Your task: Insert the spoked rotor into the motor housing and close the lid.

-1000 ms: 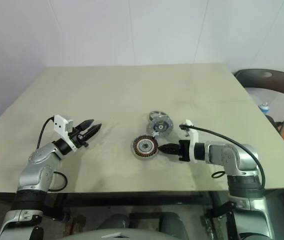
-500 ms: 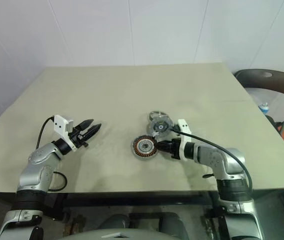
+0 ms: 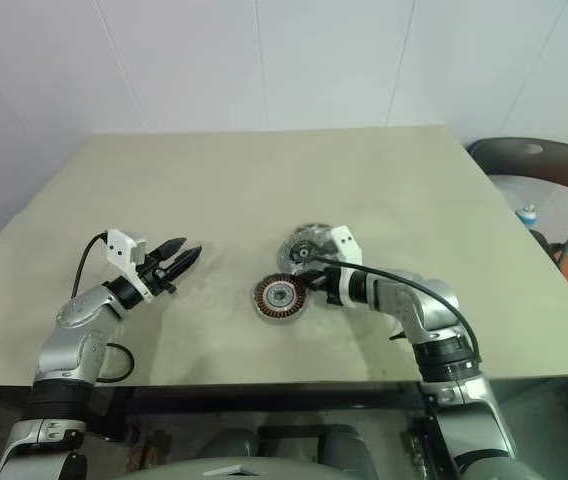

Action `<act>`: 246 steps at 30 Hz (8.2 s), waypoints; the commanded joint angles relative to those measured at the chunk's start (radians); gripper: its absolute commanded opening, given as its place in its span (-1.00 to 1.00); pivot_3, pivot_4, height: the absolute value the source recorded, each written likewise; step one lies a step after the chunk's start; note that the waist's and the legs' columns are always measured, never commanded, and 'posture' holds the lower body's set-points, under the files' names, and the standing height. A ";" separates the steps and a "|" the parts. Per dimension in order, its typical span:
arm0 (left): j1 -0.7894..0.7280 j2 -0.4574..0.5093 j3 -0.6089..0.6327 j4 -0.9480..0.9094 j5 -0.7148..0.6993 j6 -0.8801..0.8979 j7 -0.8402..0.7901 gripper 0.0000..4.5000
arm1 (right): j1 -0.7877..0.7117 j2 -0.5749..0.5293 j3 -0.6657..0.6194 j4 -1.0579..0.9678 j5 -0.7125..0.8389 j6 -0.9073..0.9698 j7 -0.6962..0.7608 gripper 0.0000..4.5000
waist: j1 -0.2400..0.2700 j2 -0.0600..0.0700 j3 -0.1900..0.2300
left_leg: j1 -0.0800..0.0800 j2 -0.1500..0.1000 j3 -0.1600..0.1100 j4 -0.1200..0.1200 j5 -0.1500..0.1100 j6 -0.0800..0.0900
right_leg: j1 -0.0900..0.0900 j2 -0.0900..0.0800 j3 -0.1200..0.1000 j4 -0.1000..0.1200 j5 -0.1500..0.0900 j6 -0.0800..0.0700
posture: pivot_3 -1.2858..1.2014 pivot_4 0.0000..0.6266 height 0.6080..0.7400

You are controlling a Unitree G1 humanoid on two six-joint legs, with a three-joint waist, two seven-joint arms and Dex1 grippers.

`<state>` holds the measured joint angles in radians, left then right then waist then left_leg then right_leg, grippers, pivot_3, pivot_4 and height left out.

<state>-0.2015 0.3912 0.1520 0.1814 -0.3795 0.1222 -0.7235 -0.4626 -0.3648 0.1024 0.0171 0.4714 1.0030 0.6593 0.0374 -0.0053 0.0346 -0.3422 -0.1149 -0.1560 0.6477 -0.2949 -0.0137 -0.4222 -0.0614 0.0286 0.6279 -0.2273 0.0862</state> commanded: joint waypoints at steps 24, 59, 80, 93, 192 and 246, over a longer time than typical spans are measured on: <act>0.011 0.005 0.014 -0.036 -0.003 -0.030 0.014 0.04 | -0.109 -0.120 -0.156 0.124 0.175 0.107 0.225 -0.14 | 0.002 0.000 0.000 | 0.000 0.000 0.000 0.000 0.000 0.000 | 0.000 0.000 0.000 0.000 0.000 0.000 | 0.03 -1.00 1.00; 0.018 0.005 0.011 -0.038 0.001 -0.034 0.017 0.04 | -0.020 -0.043 -0.029 0.142 0.027 -0.046 0.136 0.15 | 0.001 0.000 0.000 | 0.002 0.001 0.002 0.000 0.000 0.000 | 0.002 -0.001 0.000 -0.001 0.000 0.000 | 0.03 -1.00 1.00; 0.003 0.000 0.000 -0.016 0.010 -0.040 0.016 0.04 | -0.031 0.005 -0.066 0.159 0.009 -0.079 0.066 0.15 | 0.001 0.000 0.000 | 0.002 0.001 0.002 -0.001 0.000 0.000 | 0.002 0.000 0.000 -0.001 0.000 0.000 | 0.03 -1.00 1.00; 0.006 -0.005 0.002 -0.018 0.014 -0.042 0.018 0.04 | -0.054 0.042 -0.094 0.188 0.000 -0.125 0.027 -0.99 | 0.002 0.000 0.000 | 0.002 0.001 0.002 0.000 0.000 0.000 | 0.002 -0.001 0.000 -0.001 0.000 0.000 | 0.03 -1.00 1.00; 0.014 -0.021 0.011 -0.052 0.000 -0.030 0.034 0.04 | -0.763 -0.007 0.398 1.016 -0.724 -1.441 0.559 -0.09 | -0.033 0.001 0.001 | 0.002 0.002 0.005 -0.002 0.000 -0.001 | -0.002 0.000 0.001 0.001 0.001 -0.001 | 0.03 -1.00 1.00; 0.140 -0.047 0.019 -0.160 -0.002 -0.041 0.107 0.04 | -0.831 0.103 0.503 1.353 -1.124 -1.386 0.292 -0.09 | -0.053 0.002 0.001 | 0.003 0.002 0.009 -0.004 0.000 -0.003 | -0.005 0.004 0.007 0.003 0.001 -0.002 | 0.03 -1.00 1.00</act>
<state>-0.0581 0.3446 0.1607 0.0622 -0.3786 0.0992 -0.6234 -1.2822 -0.2559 0.6155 1.3690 -0.6535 -0.3976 0.9561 -0.0159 -0.0029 0.0357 -0.3391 -0.1125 -0.1468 0.6439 -0.2954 -0.0162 -0.4271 -0.0576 0.0353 0.6312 -0.2260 0.0838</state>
